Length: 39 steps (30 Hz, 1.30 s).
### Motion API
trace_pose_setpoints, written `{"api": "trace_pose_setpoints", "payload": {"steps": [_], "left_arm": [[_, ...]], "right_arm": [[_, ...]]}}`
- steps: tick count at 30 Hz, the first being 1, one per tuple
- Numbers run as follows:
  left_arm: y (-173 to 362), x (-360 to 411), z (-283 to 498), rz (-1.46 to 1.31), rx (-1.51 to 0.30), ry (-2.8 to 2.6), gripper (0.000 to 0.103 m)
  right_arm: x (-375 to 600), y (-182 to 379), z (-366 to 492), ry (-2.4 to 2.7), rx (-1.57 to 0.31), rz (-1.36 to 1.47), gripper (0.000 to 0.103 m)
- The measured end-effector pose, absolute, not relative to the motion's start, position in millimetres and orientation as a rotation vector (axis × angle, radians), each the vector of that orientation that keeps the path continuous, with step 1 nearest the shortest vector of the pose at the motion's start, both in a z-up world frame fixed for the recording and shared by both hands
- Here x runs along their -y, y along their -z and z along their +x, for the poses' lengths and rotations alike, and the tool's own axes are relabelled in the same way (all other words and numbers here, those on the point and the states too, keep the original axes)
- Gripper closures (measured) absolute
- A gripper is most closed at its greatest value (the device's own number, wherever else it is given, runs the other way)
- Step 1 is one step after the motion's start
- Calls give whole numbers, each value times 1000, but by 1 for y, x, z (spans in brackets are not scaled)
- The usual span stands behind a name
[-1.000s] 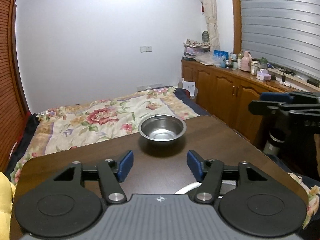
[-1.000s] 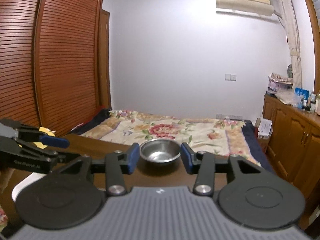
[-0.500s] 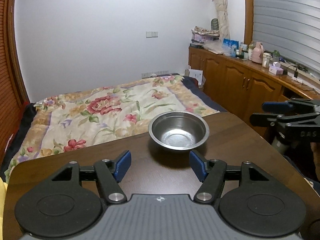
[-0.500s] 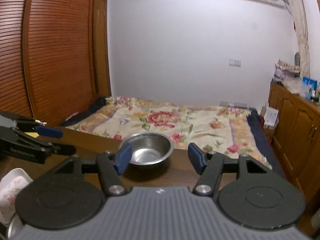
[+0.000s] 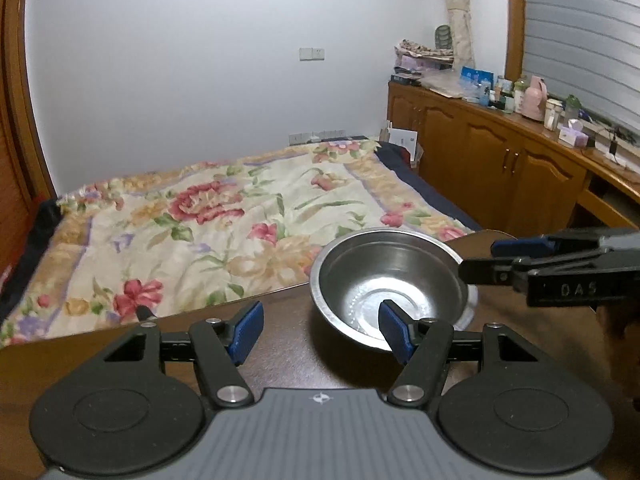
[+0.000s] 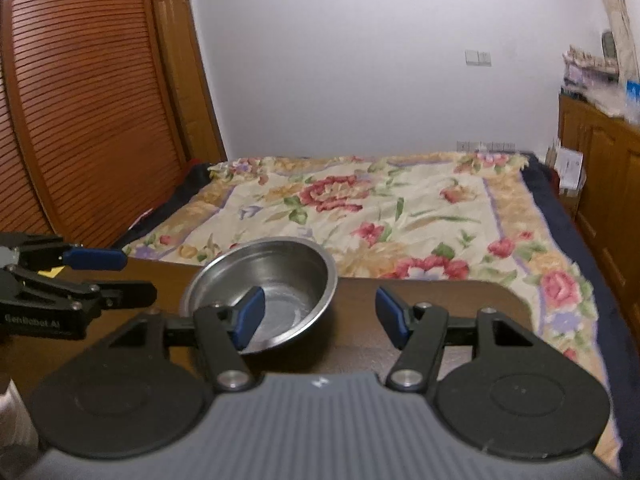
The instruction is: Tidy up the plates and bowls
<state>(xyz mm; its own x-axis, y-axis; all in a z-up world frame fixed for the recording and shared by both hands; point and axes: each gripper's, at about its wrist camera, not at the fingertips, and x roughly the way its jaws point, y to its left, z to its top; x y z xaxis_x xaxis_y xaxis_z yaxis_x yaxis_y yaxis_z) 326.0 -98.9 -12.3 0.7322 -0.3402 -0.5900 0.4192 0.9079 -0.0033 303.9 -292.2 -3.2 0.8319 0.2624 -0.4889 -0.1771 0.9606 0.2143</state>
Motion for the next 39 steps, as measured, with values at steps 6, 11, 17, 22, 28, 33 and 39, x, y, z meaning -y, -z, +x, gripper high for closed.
{"api": "trace_pose_setpoints", "payload": {"steps": [6,11,17,22,28,33,39], "left_arm": [[22,105,340,103,-669,435,43],[27,110,344,109,-687,440,49],[32,113,345,122,-719,451,56],[36,113,342,126,-733,465,66],[40,114,340,118,-767,473,79],[30,112,332,102,-751,478,83],[3,112,314,107,-691,498,83]], "right_arm": [[293,15,316,-261,-587,214,50],[291,18,317,-293,-611,236,59],[288,16,316,-312,-622,256,73],[285,18,314,-320,-629,258,73],[283,20,310,-329,-634,264,79],[285,16,304,-327,-630,271,83],[293,-2,293,-325,-582,303,87]]}}
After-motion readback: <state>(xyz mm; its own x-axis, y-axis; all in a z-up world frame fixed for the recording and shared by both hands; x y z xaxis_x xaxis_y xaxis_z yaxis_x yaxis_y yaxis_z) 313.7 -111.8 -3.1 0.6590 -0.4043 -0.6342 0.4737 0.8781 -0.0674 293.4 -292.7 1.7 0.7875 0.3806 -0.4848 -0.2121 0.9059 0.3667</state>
